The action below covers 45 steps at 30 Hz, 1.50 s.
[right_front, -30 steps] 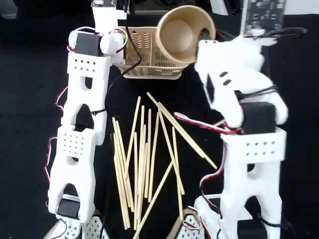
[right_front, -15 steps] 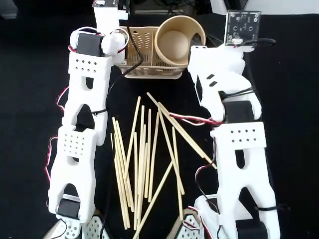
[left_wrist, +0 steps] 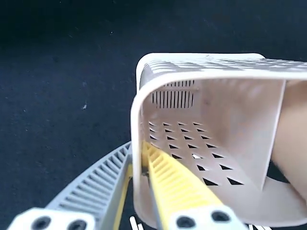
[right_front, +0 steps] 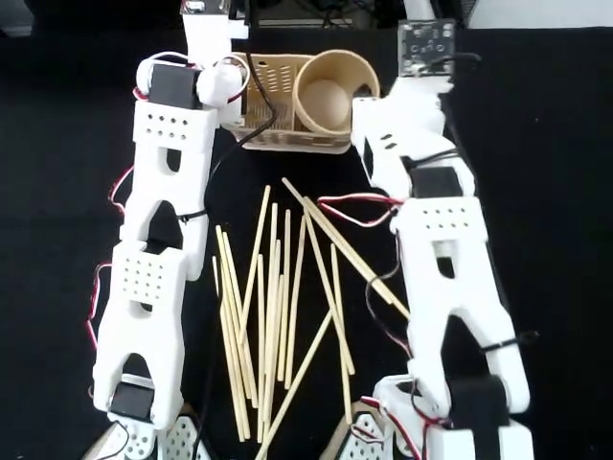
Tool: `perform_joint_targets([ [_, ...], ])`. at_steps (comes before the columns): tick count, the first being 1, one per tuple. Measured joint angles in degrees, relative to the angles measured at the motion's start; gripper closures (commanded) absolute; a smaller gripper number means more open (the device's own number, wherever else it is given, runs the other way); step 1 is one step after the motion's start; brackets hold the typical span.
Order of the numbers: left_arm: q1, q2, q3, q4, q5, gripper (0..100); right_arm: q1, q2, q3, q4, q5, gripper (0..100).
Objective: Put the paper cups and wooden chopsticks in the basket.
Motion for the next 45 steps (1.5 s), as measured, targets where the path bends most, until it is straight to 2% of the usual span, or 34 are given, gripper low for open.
perform_joint_targets([
  [4, 0.0, 0.0, 0.0, 0.0, 0.2, 97, -0.2, 1.9, -2.5, 0.3, 2.8, 82.6],
  [11, 0.0, 0.0, 0.1, 0.0, 0.0, 97, -1.0, 1.1, -12.8, 10.7, 3.3, 83.2],
  [17, 0.0, 0.0, 0.2, 0.0, 0.0, 97, 0.8, -5.4, -21.5, 20.1, 2.8, 83.5],
  [23, 0.0, 0.0, 0.2, 0.0, 0.0, 97, 11.7, -6.4, -19.6, 21.4, -6.5, 83.5],
  [30, 0.1, -1.0, 0.8, 0.2, 1.7, 97, 13.1, 1.7, -11.6, 20.7, -4.9, 83.5],
  [41, 0.4, -15.9, 22.2, 0.2, 3.8, 97, 12.0, 5.2, -11.5, 20.6, -4.4, 83.5],
  [45, 0.0, -17.1, 24.1, -1.1, 3.7, 97, 11.8, 5.5, -11.5, 20.6, -4.4, 83.6],
])
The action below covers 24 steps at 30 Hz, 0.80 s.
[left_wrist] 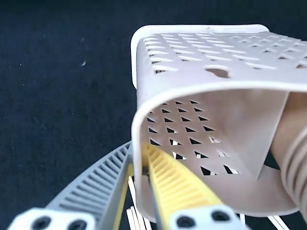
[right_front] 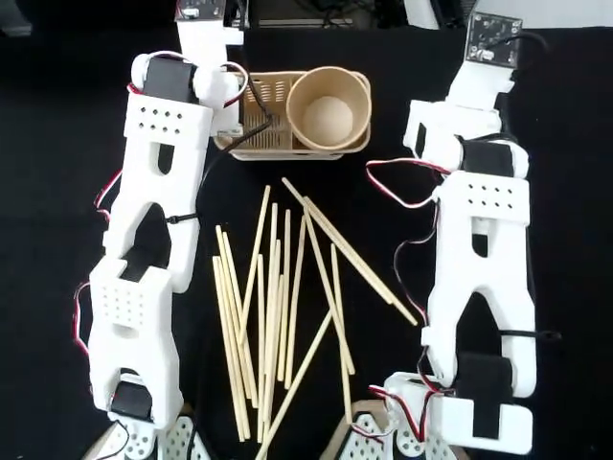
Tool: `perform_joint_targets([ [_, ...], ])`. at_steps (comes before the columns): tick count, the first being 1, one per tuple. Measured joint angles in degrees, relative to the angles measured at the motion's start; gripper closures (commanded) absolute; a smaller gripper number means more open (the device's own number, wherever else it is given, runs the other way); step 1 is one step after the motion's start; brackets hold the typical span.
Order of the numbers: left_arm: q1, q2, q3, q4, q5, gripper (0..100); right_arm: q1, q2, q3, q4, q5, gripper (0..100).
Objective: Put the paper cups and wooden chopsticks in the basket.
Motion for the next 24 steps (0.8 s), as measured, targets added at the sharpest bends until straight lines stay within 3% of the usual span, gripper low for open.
perform_joint_targets([
  [14, -0.5, -0.1, -0.4, 1.3, 4.6, 97, 0.1, 0.0, 0.0, 0.0, 0.0, 83.6],
  [24, -3.7, 1.4, -0.5, -5.6, -3.3, 97, 0.1, 0.0, 1.1, 0.0, 0.0, 83.6],
])
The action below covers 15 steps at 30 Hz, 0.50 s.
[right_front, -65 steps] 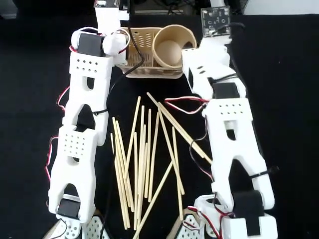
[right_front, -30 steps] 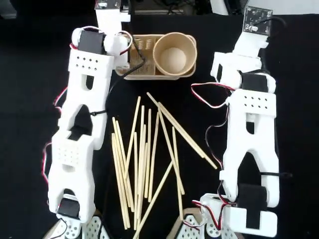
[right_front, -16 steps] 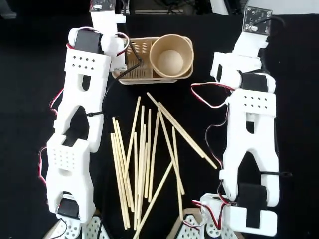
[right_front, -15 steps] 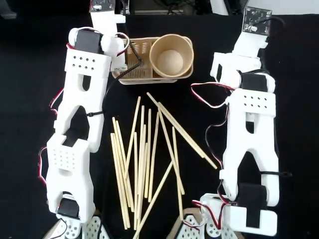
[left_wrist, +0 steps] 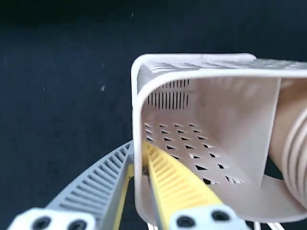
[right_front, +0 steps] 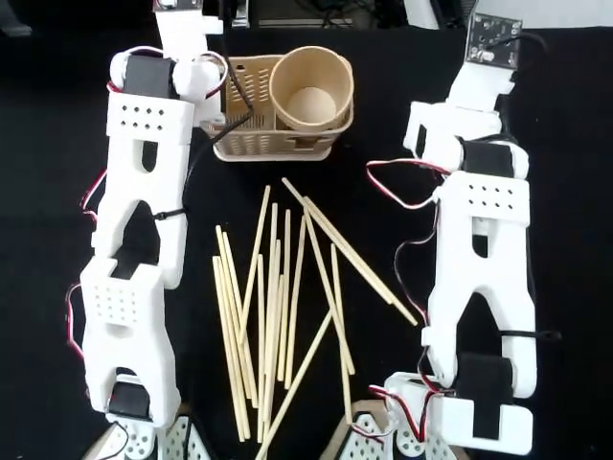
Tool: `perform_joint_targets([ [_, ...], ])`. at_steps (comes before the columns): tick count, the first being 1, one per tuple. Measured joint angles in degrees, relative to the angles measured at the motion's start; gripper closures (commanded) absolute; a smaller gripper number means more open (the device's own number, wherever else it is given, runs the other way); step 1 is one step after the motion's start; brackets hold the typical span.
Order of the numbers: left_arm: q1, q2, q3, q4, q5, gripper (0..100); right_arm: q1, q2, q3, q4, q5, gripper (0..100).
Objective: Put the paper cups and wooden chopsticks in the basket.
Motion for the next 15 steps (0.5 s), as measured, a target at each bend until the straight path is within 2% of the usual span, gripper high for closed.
perform_joint_targets([
  [7, -0.4, 4.7, -2.2, -5.6, -0.2, 95, 0.0, 0.0, 1.4, 0.0, 0.0, 83.6],
  [12, -0.4, 6.0, -1.8, -5.7, 0.1, 79, 0.0, 0.0, 1.4, 0.0, 0.0, 83.6],
  [15, -0.4, 6.3, -3.3, -5.7, 0.0, 75, 0.0, 0.0, 1.4, 0.0, 0.0, 83.6],
])
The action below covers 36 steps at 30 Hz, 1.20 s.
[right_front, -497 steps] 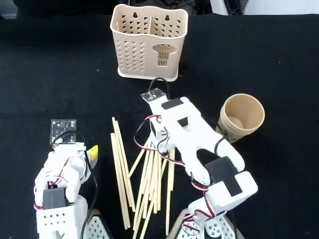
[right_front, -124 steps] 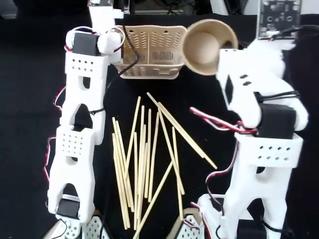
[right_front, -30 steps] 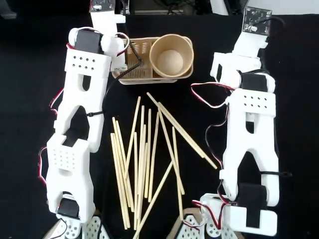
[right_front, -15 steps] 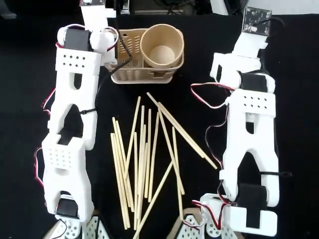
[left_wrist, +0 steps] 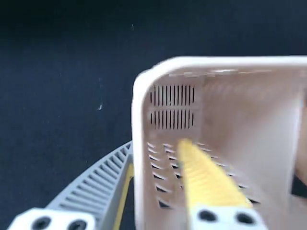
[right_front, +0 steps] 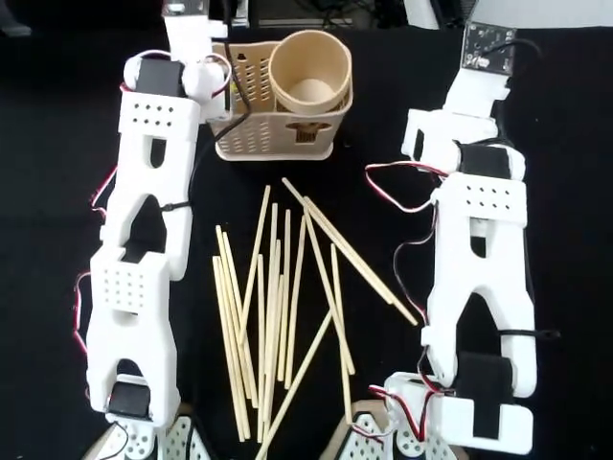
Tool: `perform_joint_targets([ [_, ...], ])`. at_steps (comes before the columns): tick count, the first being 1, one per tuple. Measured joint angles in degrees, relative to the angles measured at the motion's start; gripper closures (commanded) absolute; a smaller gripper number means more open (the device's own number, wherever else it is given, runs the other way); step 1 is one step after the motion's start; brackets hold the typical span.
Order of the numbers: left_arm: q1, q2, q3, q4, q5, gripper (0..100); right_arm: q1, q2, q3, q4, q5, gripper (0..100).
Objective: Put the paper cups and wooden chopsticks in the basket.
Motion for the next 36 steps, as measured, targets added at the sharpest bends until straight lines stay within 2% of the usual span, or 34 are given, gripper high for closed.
perform_joint_targets([
  [10, -1.5, 0.1, -10.5, 1.1, 0.1, 75, 0.0, 0.0, 2.0, -0.2, 0.0, 83.6],
  [18, -1.6, 0.1, -23.7, 3.9, 0.1, 76, 0.0, 0.0, 1.9, -1.4, 0.0, 86.0],
  [20, -1.6, 0.1, -27.0, 4.0, 0.1, 84, 0.0, 0.0, 1.9, -1.9, 0.0, 93.6],
  [22, -2.2, 0.0, -28.1, 4.0, 0.1, 98, 0.0, 0.0, 1.9, -2.7, 0.0, 98.7],
  [24, -3.5, 0.0, -28.3, 4.5, 0.0, 94, 0.0, 0.0, 1.9, -3.6, 0.0, 97.2],
  [26, -5.6, 0.0, -28.3, 6.1, 0.0, 97, 0.0, 0.0, 1.9, -4.0, 0.0, 98.5],
  [28, -8.6, 0.0, -28.3, 7.6, 0.0, 96, 0.0, 0.2, 1.8, -4.7, 0.0, 98.4],
  [32, -15.6, 1.1, -27.3, 8.1, 0.0, 97, 0.0, 2.9, 1.7, -11.6, 0.0, 98.4],
  [36, -18.6, 9.7, -24.1, 3.3, 0.0, 97, -0.4, 9.6, 1.7, -24.9, -0.1, 98.5],
])
